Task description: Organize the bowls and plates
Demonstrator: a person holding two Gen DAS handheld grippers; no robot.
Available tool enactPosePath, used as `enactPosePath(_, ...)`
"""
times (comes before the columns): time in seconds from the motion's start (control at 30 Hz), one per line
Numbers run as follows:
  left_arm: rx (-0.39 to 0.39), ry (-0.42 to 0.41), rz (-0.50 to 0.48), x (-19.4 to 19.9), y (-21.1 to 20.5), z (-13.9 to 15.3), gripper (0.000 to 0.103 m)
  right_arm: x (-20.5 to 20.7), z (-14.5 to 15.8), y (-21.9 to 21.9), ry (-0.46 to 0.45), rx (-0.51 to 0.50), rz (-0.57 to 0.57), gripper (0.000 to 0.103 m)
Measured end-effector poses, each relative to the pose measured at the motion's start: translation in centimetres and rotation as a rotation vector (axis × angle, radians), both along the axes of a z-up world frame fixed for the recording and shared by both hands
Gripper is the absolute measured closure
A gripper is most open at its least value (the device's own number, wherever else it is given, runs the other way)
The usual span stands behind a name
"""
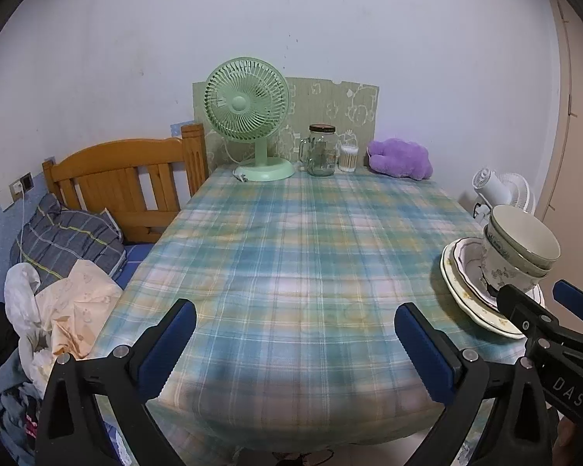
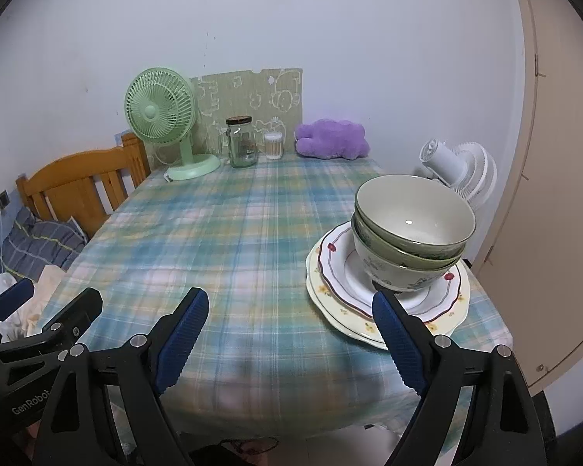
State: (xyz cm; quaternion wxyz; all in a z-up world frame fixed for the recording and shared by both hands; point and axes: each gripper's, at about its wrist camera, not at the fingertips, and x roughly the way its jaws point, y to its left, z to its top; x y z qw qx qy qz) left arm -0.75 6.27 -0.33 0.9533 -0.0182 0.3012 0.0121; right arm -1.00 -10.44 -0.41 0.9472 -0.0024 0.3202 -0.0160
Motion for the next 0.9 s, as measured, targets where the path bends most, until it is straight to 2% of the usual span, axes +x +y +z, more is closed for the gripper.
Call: enactPosePath(0.9,0.006,-0.002,-0.008,-0.67,-0.42,0.14,0.000,-0.88,-0.04,-0.50,0.005,0.005,-0.014,0.014)
